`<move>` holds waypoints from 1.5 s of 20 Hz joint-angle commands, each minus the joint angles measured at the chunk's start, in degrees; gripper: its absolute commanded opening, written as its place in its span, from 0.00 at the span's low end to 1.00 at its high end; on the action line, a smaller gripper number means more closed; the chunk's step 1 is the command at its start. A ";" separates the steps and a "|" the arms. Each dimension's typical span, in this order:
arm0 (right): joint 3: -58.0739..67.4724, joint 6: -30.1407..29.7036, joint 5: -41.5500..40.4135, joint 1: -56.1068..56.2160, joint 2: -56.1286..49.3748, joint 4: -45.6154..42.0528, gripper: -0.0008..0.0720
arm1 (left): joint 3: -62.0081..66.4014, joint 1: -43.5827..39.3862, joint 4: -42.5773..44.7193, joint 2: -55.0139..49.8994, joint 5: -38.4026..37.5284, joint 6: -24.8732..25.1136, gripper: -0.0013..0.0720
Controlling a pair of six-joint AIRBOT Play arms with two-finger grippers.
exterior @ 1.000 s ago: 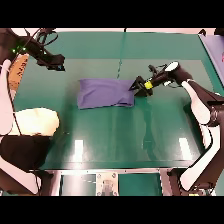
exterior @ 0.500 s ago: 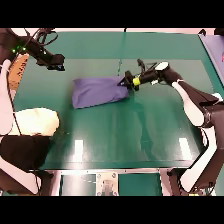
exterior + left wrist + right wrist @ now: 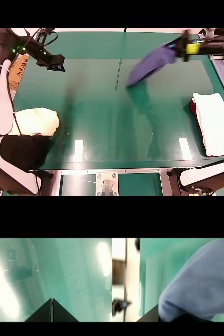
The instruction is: Fold the shirts.
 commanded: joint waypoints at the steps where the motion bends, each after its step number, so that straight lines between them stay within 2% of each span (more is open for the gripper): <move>1: 0.39 0.90 2.64 -14.27 3.85 -0.33 0.04 | 0.00 0.02 0.00 0.02 -0.15 0.00 0.04; 8: 0.39 0.98 10.19 -34.53 4.94 -1.99 0.04 | 0.00 0.02 0.00 0.02 -0.13 0.00 0.05; 10: 0.37 3.13 12.07 -37.68 6.58 -8.33 0.04 | 0.00 0.02 -0.02 0.02 -0.20 0.00 0.04; 13: 0.35 9.46 15.41 -40.50 10.82 -20.48 0.04 | 0.00 0.02 -0.02 0.02 -0.24 0.00 0.04; 18: -1.31 17.07 21.11 -41.44 17.14 -39.28 0.04 | 0.00 0.02 -0.07 0.02 -0.85 0.00 0.04; 23: -15.76 17.70 21.59 -41.42 20.85 -44.87 0.04 | 0.00 0.02 -0.07 0.02 -2.16 0.04 0.04; 29: -33.46 19.91 21.00 -41.44 21.57 -56.39 0.05 | 0.00 0.02 -0.09 0.02 -2.27 0.20 0.04; 30: -34.62 20.09 21.00 -41.44 21.38 -58.29 0.12 | 0.00 0.02 -0.07 0.02 -2.27 0.20 0.05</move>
